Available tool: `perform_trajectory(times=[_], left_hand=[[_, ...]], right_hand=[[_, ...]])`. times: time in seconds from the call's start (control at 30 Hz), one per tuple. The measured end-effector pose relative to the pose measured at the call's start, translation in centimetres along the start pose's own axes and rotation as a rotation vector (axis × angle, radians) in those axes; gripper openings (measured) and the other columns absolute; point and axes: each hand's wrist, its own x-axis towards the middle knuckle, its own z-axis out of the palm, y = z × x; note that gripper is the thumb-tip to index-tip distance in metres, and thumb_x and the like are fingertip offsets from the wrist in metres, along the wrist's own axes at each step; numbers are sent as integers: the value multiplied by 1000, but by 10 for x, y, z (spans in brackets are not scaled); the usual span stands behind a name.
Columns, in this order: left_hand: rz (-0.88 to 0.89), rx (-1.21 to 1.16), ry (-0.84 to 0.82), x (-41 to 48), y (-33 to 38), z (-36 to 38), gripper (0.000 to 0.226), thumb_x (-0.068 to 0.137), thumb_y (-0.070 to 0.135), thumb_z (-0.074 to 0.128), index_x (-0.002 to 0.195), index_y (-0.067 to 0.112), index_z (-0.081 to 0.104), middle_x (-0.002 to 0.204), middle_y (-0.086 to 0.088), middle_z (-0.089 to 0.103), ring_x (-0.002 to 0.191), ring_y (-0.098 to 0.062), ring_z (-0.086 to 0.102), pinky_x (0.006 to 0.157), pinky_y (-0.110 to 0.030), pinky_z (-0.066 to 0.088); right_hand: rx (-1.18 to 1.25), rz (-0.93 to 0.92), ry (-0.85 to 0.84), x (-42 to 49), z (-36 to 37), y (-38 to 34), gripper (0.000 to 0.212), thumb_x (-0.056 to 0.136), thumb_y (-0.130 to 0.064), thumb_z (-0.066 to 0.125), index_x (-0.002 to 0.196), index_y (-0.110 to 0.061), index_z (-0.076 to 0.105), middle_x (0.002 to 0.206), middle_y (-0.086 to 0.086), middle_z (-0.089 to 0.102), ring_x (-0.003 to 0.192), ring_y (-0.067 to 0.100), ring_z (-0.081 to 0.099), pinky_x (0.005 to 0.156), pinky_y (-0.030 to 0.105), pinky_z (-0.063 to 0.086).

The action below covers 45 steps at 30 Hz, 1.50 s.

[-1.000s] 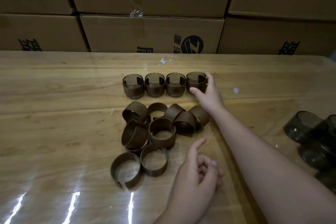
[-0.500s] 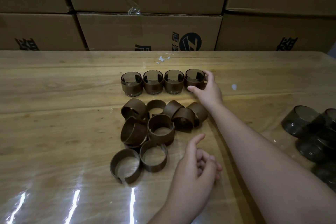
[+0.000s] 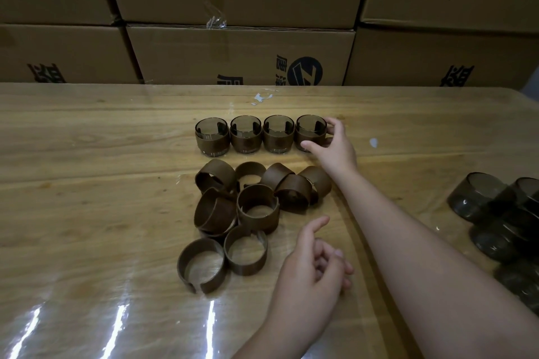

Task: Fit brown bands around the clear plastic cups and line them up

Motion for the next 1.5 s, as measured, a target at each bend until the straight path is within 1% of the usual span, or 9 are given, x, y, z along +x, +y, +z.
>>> perform_trajectory(times=[0.37, 0.47, 0.53, 0.7, 0.8, 0.9, 1.2, 1.3, 1.5], left_hand=[[-7, -31, -9, 0, 1, -2, 43, 96, 7, 50, 118, 43, 41, 76, 9, 66, 66, -6, 63, 67, -27, 54], [-19, -75, 4, 0, 4, -2, 41, 95, 2, 49, 115, 38, 44, 72, 5, 64, 63, -8, 62, 64, -25, 53], [-17, -91, 8, -1, 6, -2, 41, 95, 0, 48, 114, 36, 45, 72, 2, 62, 62, -10, 62, 64, -25, 52], [-20, -87, 25, -2, 11, -1, 40, 94, -4, 47, 112, 32, 47, 73, -3, 62, 61, -14, 60, 62, -28, 50], [-24, -58, 20, -2, 14, -2, 32, 95, -2, 46, 109, 27, 52, 70, 1, 63, 58, -10, 60, 56, -20, 48], [-48, -80, 21, -2, 16, -2, 24, 97, -1, 44, 99, 19, 58, 65, 4, 63, 53, -6, 59, 52, -16, 46], [-71, -176, 46, -2, 21, -10, 19, 99, 8, 45, 96, 8, 63, 66, 1, 67, 56, -9, 62, 53, -17, 48], [-56, -138, 27, -1, 20, -9, 20, 98, 8, 45, 92, 9, 64, 66, 0, 67, 56, -9, 62, 53, -17, 47], [-43, -96, 19, -1, 18, -10, 23, 98, 7, 44, 87, 8, 63, 65, -1, 67, 56, -10, 61, 53, -16, 47]], right_hand=[[-70, -11, -105, -5, -6, 0, 80, 88, -10, 64, 152, -31, 19, 154, 6, 36, 135, 27, 42, 107, 44, 42], [57, 18, -51, -13, -12, 7, 71, 91, -7, 58, 151, -26, 24, 151, 3, 39, 124, 17, 50, 94, 29, 48], [137, 48, 29, -22, -18, 13, 57, 94, -8, 55, 145, -21, 35, 140, 1, 50, 108, 10, 55, 79, 16, 44], [153, -1, -5, -62, -38, 23, 24, 95, -6, 49, 110, -24, 56, 94, -5, 65, 90, 16, 66, 87, 37, 53], [159, -29, -26, -93, -53, 27, 27, 95, -9, 50, 87, -32, 60, 79, -11, 67, 68, 0, 64, 72, 24, 49], [167, -32, -55, -121, -70, 28, 28, 95, -9, 50, 86, -33, 62, 74, -10, 67, 56, -2, 59, 65, 21, 46], [-66, -124, -180, -170, -94, 29, 24, 96, -18, 54, 89, -39, 61, 80, -11, 66, 74, -1, 58, 62, 8, 42], [-135, -167, -203, -170, -92, 27, 19, 96, -19, 54, 93, -36, 63, 89, -15, 63, 82, -1, 56, 66, 12, 39], [-155, -215, -213, -167, -92, 31, 20, 94, -18, 55, 90, -36, 63, 88, -24, 55, 79, -13, 51, 64, 3, 36]])
